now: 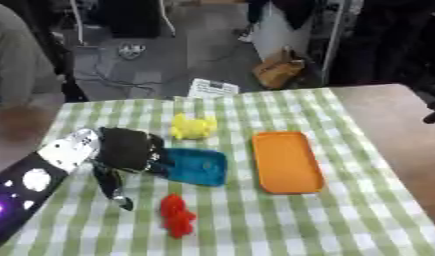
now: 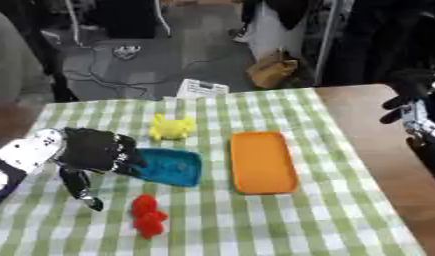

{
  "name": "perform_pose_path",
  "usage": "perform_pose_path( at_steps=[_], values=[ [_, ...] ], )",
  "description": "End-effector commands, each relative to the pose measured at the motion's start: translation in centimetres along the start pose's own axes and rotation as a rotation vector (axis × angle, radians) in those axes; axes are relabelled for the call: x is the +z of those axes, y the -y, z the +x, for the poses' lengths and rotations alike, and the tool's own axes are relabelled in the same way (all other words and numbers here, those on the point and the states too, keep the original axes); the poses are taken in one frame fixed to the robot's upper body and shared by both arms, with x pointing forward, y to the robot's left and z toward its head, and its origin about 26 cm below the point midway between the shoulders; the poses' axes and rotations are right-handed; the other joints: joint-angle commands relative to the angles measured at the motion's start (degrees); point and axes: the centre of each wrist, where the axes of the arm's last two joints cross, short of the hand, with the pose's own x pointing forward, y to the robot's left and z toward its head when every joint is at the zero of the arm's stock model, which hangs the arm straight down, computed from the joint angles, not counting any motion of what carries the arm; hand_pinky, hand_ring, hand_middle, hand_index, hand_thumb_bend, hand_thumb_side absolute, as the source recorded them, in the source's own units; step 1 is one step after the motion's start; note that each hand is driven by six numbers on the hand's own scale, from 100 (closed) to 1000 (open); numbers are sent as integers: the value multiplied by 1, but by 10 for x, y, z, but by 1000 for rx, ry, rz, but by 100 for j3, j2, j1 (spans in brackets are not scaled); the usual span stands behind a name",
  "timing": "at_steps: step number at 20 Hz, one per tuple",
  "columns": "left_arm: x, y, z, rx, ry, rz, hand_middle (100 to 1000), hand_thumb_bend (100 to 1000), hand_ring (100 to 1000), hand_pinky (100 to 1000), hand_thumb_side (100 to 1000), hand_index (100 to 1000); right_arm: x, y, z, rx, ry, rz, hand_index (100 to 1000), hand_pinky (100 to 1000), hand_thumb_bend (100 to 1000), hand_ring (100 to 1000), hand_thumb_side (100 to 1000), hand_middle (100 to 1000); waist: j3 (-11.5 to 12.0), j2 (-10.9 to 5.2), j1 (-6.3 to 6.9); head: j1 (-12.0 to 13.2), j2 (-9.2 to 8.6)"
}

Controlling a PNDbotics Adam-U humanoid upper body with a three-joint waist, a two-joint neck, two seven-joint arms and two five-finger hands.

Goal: Pick up objects on the table and place them in the box.

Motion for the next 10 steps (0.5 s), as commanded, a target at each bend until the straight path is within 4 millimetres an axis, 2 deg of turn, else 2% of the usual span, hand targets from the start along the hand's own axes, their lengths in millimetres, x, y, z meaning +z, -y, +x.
perform_pose_path(
  at_steps=[1, 6, 10],
  values=[
    [-7, -9, -7, -25, 19, 18, 813, 727, 765, 777, 624, 871, -5, 7, 8, 15, 38, -3, 748, 515, 100, 587, 685, 734, -21, -126, 25, 20, -68],
    [-23, -13, -6, -37, 45, 37, 806, 719, 762, 774, 589, 867, -6, 7, 8, 12, 39, -4, 748, 515, 100, 587, 685, 734, -44, -122, 23, 30, -65],
    [-28, -8, -3, -30, 54, 31, 789, 675, 752, 768, 552, 852, -6, 6, 8, 10, 41, -4, 748, 515, 100, 587, 685, 734, -64, -119, 29, 28, -76]
  ],
)
